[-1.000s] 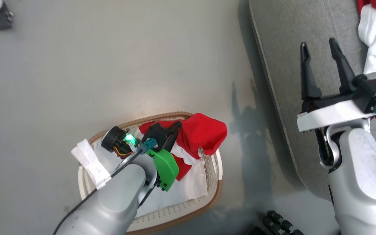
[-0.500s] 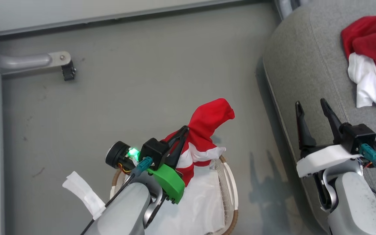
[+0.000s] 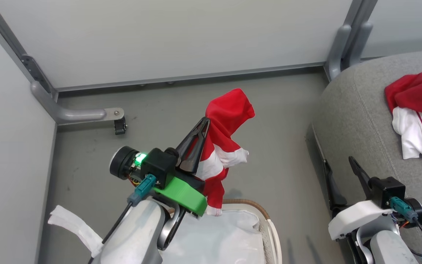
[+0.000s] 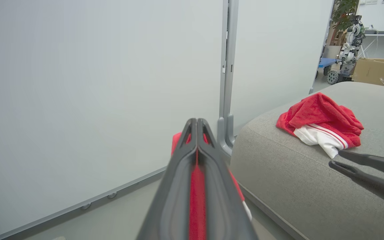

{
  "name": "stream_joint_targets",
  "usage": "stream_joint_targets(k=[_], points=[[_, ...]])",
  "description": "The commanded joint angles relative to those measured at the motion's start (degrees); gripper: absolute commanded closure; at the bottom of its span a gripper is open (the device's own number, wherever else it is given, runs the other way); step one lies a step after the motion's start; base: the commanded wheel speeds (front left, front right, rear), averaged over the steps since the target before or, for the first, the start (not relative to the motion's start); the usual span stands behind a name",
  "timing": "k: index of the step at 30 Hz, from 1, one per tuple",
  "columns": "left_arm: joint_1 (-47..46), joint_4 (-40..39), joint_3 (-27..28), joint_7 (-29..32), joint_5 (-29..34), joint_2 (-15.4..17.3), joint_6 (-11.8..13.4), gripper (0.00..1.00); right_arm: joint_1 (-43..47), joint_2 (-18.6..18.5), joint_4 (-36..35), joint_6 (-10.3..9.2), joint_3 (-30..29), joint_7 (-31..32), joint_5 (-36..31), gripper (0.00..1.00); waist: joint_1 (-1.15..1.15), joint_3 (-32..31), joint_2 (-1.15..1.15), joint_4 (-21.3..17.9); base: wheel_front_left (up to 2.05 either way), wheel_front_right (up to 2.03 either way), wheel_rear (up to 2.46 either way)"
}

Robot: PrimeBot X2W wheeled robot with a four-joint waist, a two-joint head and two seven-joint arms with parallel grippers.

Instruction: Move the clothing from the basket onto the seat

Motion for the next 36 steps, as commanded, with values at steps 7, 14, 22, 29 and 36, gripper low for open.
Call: stream_joint_targets(k=[7,14,22,29,36], points=[[1.0,-4.5,2.7,0.0,0.9,-0.1,-0.2,1.0,2.2,0.0,-1.0,-0.05,8.7,-0.3,1.1,0.0,0.01,-4.1,0.0,2.5,0.0,0.0,0.0],[1.7,-6.7,2.6,0.0,0.5,-0.1,-0.2,1.0,-0.6,-1.1,-9.2,-0.06,23.9,-0.3,4.9,0.0,0.01,-4.1,0.0,3.2,0.0,0.0,0.0],[2.1,-7.2,1.0,0.0,-1.1,-0.1,-0.2,1.0,-8.3,-1.5,-9.3,-0.06,30.8,-0.3,5.1,0.0,0.01,-3.7,0.0,4.4,0.0,0.0,0.0],[2.1,-7.5,-1.7,0.0,-2.5,-0.1,-0.2,1.0,-12.1,-0.5,-5.6,-0.06,29.9,-0.3,1.4,0.0,0.01,-3.8,0.0,6.4,0.0,0.0,0.0],[2.6,-8.1,-4.5,0.0,-4.1,-0.1,-0.2,1.0,-11.8,-0.2,0.7,-0.06,31.5,-0.3,2.6,0.96,0.01,-4.6,0.0,7.7,0.0,0.0,0.0]])
